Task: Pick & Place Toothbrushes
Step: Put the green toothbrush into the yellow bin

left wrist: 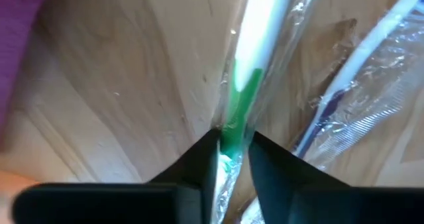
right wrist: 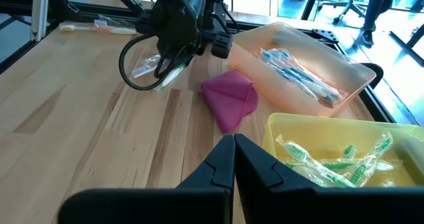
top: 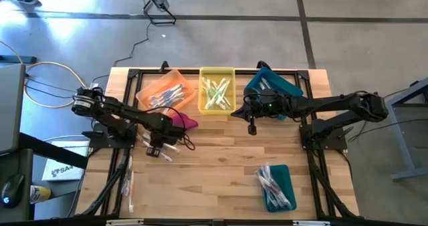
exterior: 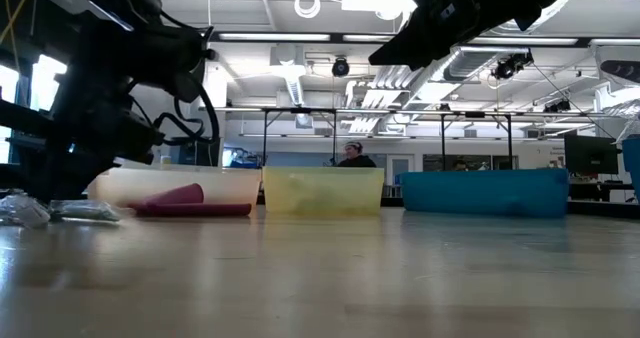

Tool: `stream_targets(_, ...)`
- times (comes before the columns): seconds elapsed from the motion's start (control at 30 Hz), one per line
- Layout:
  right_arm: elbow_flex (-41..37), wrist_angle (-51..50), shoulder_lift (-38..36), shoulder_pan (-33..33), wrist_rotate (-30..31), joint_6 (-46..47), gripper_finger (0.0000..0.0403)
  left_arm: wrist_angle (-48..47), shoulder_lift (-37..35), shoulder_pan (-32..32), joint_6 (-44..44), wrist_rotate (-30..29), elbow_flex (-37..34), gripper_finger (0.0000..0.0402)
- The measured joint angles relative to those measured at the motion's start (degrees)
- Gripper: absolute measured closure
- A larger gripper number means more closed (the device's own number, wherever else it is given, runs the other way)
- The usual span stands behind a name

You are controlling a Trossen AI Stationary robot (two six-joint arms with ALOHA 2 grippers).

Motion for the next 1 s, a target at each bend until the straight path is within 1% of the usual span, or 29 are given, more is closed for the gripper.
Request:
stream_targets(0.17,0.0,0.01,0.0,0.01,-0.01,0.0,0.04,0.99,0.01,0.0,0.0,0.17,0.03,0.0382)
stream_targets(0.23,0.0,0.02,0.0,0.0,0.01,0.0,0.04,1.23,0.0,0.0,0.04,0.7,0.24,0.0391)
stream_targets(0.4,0.0,0.02,0.0,0.01,0.01,0.0,0.04,2.04,0.15,-0.02,0.49,1.23,1.38,0.0381)
stream_targets(0.57,0.0,0.02,0.0,0.01,0.01,0.0,0.04,1.96,0.04,-0.01,2.22,1.08,3.11,0.0394)
stream_targets(0.87,0.0,0.06,0.0,0.01,0.01,0.0,0.04,1.02,-0.04,0.0,2.79,0.89,7.54,0.0391)
stream_targets(1.0,0.0,0.06,0.0,0.01,0.01,0.0,0.04,-2.86,-0.07,0.0,4.94,-1.26,11.15,0.0391)
